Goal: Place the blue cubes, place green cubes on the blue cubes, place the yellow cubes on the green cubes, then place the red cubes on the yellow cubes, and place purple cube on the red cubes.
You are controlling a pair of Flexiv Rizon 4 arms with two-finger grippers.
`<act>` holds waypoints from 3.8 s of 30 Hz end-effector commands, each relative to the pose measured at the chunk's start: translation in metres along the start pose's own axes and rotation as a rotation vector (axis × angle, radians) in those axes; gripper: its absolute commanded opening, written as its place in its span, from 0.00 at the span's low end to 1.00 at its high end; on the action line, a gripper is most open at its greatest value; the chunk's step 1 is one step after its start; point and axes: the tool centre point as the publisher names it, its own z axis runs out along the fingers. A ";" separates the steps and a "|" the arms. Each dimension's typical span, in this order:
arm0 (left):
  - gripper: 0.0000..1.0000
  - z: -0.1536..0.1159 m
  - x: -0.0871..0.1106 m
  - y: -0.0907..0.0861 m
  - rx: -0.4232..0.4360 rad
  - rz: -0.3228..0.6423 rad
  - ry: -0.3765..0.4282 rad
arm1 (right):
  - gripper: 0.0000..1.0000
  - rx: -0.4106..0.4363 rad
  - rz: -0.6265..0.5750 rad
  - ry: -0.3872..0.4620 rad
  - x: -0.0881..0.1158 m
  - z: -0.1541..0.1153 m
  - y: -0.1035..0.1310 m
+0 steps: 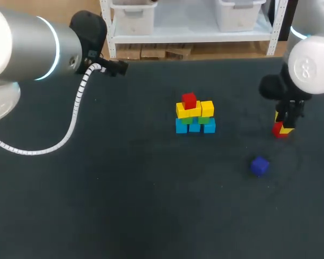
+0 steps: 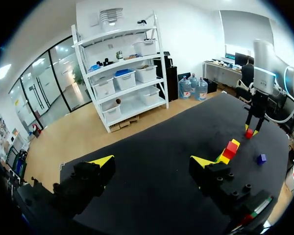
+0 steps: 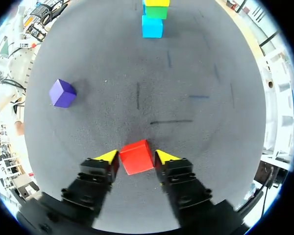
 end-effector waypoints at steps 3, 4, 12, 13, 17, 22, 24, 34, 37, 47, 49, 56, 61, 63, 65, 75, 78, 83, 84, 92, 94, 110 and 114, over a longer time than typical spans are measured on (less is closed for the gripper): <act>1.00 0.001 0.000 0.001 0.005 0.001 0.000 | 0.00 0.017 -0.005 -0.022 0.003 -0.002 0.006; 1.00 0.001 0.000 0.001 0.005 0.001 0.000 | 0.00 -0.018 -0.011 -0.030 0.003 -0.002 0.008; 1.00 0.001 0.000 0.001 0.005 0.001 0.000 | 1.00 0.008 -0.026 -0.013 0.003 0.001 0.009; 1.00 0.001 0.000 0.001 0.005 0.001 0.000 | 1.00 0.009 -0.026 -0.013 0.003 0.002 0.009; 1.00 0.001 0.000 0.001 0.005 0.001 0.000 | 1.00 0.016 -0.051 0.013 0.002 0.008 0.010; 1.00 0.001 0.000 0.001 0.005 0.001 0.000 | 0.00 0.044 -0.064 0.031 0.003 0.010 0.010; 1.00 0.001 0.000 0.001 0.005 0.001 0.000 | 0.00 0.056 -0.068 0.040 0.004 0.009 0.010; 1.00 0.001 0.000 0.001 0.005 0.001 0.000 | 0.00 0.102 -0.037 0.040 0.005 0.003 0.005; 1.00 0.001 0.000 0.001 0.005 0.001 0.000 | 0.00 0.110 -0.020 0.042 0.004 0.001 0.003; 1.00 0.001 0.000 0.001 0.005 0.001 0.000 | 0.00 0.155 0.127 0.021 -0.040 -0.031 0.004; 1.00 0.001 0.000 0.001 0.005 0.001 0.000 | 0.00 0.136 0.169 -0.019 -0.051 -0.039 0.005; 1.00 0.001 0.000 0.001 0.005 0.001 0.000 | 0.00 0.057 0.279 -0.149 -0.084 -0.063 0.007; 1.00 0.001 0.000 0.001 0.005 0.001 0.000 | 0.00 0.062 0.264 -0.171 -0.104 -0.072 0.010; 1.00 0.001 0.000 0.001 0.005 0.001 0.000 | 0.00 0.065 0.244 -0.176 -0.112 -0.075 0.010; 1.00 0.001 0.000 0.001 0.005 0.001 0.000 | 0.00 0.069 0.224 -0.181 -0.121 -0.078 0.008; 1.00 0.001 0.000 0.001 0.005 0.001 0.000 | 0.00 0.096 0.103 -0.145 -0.164 -0.085 0.004; 1.00 0.001 0.000 0.001 0.005 0.001 0.000 | 0.00 0.107 0.083 -0.131 -0.174 -0.087 0.001; 1.00 0.001 0.000 0.001 0.005 0.001 0.000 | 0.00 0.111 0.052 -0.114 -0.189 -0.089 -0.004; 1.00 0.001 0.000 0.001 0.005 0.001 0.000 | 0.00 0.111 0.046 -0.111 -0.191 -0.089 -0.005; 1.00 0.001 0.000 0.001 0.005 0.001 0.000 | 0.00 0.092 0.017 -0.079 -0.206 -0.085 -0.014; 1.00 0.001 0.000 0.001 0.005 0.001 0.000 | 0.00 0.093 0.009 -0.069 -0.209 -0.085 -0.015; 1.00 0.001 0.000 0.001 0.005 0.001 0.000 | 0.00 0.087 -0.017 -0.033 -0.219 -0.082 -0.013; 1.00 0.001 0.000 0.001 0.005 0.001 0.000 | 0.00 0.089 -0.016 -0.029 -0.220 -0.081 -0.016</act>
